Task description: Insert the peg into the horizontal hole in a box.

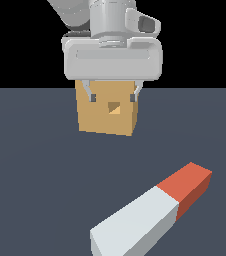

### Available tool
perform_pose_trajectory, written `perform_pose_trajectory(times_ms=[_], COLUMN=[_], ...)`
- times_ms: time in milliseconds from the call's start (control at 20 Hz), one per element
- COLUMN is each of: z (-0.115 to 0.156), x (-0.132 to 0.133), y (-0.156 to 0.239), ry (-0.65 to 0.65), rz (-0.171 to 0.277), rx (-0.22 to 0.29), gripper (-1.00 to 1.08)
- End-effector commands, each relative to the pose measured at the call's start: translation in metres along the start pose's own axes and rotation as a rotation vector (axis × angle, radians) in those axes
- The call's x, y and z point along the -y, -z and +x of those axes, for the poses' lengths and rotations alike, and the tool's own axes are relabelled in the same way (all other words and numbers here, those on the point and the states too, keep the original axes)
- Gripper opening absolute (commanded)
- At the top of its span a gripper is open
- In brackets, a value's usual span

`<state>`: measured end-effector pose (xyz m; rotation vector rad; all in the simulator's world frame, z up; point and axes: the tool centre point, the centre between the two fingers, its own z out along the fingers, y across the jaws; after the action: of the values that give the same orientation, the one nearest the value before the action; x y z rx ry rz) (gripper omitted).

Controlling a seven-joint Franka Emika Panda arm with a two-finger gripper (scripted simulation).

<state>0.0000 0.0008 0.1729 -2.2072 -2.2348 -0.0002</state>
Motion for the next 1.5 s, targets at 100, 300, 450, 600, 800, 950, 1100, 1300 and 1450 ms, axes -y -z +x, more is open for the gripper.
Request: perform_pose_trajectory(times_ms=[100, 300, 450, 600, 800, 950, 1100, 1300, 1450], z=[-0.001, -0.005, -0.011, -0.021, -0.039, -0.058, -0.081, -0.112, -0.132], x=[0.000, -0.004, -0.009, -0.016, -0.027, -0.036, -0.043, -0.048, -0.048], y=[0.000, -0.004, -0.008, -0.015, -0.027, -0.039, -0.052, -0.069, -0.080], ry=[-0.004, -0.034, -0.077, -0.138, -0.250, -0.359, -0.484, -0.647, -0.749], rz=[0.000, 0.000, 0.000, 0.000, -0.001, -0.001, -0.001, -0.001, -0.001], rx=[0.000, 0.000, 0.001, 0.001, 0.002, 0.002, 0.003, 0.003, 0.002], gripper=[1.00, 1.00, 1.00, 1.00, 1.00, 1.00, 1.00, 1.00, 1.00])
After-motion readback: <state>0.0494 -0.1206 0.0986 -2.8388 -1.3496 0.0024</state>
